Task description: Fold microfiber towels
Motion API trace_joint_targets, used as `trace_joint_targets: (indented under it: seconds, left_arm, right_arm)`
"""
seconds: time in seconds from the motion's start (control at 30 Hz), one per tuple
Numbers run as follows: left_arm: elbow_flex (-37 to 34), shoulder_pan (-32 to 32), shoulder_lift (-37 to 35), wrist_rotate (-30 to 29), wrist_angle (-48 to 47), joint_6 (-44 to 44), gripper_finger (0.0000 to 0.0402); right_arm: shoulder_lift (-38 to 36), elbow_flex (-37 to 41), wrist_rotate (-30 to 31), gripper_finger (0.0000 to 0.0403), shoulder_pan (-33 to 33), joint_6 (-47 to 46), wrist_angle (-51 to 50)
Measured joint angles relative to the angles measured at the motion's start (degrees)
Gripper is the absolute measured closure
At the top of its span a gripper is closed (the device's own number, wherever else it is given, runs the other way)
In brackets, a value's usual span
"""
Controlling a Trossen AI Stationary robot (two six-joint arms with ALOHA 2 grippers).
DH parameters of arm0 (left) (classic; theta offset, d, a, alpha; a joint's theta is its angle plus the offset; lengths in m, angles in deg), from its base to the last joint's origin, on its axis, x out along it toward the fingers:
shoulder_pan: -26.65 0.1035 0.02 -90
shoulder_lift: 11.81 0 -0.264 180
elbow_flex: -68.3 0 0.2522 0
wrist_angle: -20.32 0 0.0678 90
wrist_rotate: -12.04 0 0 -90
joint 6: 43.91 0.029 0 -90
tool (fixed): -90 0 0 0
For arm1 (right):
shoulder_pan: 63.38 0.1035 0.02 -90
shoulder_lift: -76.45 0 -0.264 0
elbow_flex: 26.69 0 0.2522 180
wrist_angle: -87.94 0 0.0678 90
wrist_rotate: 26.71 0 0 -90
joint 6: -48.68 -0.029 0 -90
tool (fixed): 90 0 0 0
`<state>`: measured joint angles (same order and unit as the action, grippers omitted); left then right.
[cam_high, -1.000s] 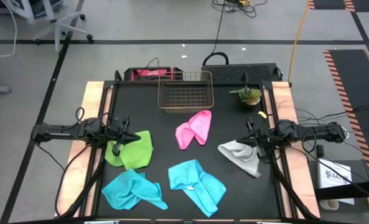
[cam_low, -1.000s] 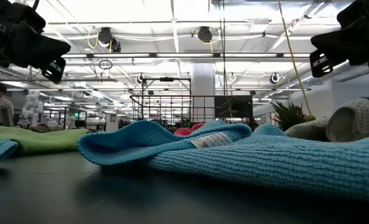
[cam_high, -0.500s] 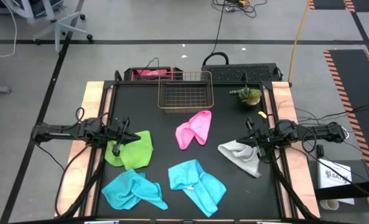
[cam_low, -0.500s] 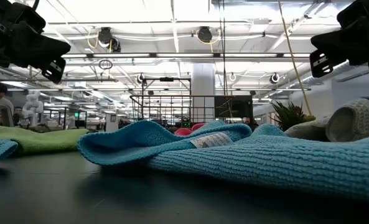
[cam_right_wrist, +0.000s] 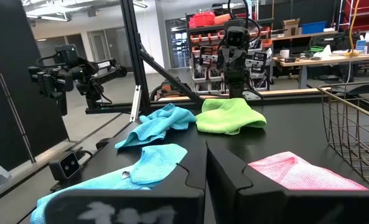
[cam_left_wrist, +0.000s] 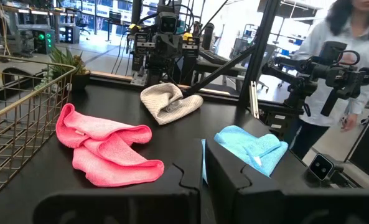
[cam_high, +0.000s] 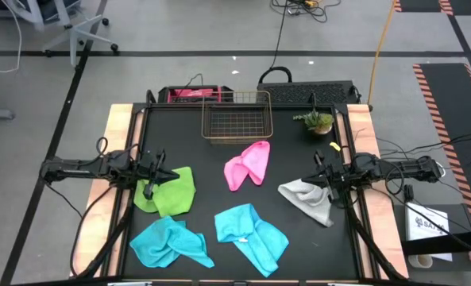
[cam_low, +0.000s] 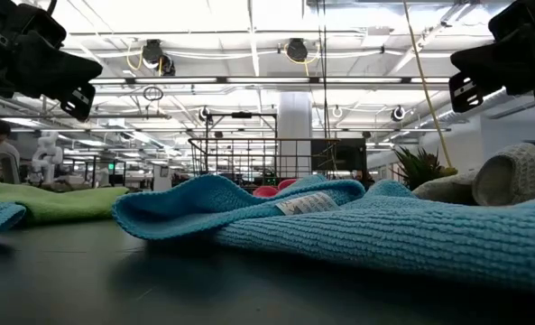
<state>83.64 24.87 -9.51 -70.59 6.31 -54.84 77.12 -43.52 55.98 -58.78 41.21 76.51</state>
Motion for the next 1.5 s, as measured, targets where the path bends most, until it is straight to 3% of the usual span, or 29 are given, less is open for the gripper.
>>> trace_joint_targets:
  seconds: [0.97, 1.5]
  left_arm:
    - [-0.02, 0.0, -0.01, 0.0, 0.0, 0.0, 0.0382]
    - [-0.02, -0.01, -0.01, 0.0, 0.01, 0.0, 0.0382]
  right_arm:
    - [0.0, 0.02, -0.13, 0.0403, -0.01, -0.11, 3.7]
    - [0.0, 0.0, -0.04, 0.0403, -0.02, -4.91, 3.82]
